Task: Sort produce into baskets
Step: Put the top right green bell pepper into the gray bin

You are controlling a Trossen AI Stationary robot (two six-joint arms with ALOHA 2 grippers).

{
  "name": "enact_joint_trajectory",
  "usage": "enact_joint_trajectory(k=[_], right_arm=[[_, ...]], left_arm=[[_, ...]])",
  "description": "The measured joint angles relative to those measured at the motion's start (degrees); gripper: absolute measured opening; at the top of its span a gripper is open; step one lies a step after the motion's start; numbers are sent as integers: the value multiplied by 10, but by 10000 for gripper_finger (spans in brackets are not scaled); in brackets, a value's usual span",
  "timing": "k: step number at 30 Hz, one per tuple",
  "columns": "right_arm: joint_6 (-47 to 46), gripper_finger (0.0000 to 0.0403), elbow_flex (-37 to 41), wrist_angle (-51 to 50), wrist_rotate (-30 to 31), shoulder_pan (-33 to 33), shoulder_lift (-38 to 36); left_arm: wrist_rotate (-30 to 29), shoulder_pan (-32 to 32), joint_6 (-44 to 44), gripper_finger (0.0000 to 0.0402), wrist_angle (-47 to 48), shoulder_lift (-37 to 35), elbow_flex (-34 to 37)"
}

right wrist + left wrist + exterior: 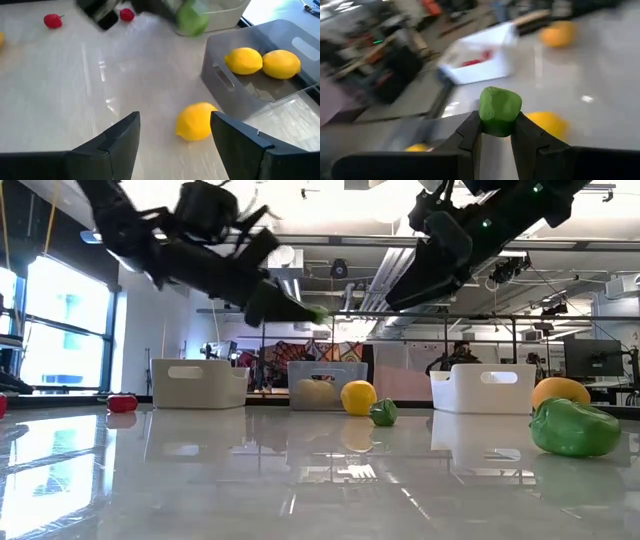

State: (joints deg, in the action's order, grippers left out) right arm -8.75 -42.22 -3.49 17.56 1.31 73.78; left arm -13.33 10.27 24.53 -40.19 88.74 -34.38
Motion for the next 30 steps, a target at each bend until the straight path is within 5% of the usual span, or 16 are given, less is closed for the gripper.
enact_joint_trajectory(k=[4, 9, 20, 30], right_arm=[[-2, 233, 0, 3, 0, 0, 0], [-2, 233, 0, 11, 0, 1, 0], [-2, 233, 0, 22, 0, 1, 0], [-2, 233, 0, 24, -2, 1, 0]], left_arm=[[-88, 20, -34, 60, 68, -91, 34], [-193, 75, -138, 60, 301, -190, 24], [-29, 275, -159, 60, 595, -194, -88], [38, 341, -149, 60, 640, -66, -139]])
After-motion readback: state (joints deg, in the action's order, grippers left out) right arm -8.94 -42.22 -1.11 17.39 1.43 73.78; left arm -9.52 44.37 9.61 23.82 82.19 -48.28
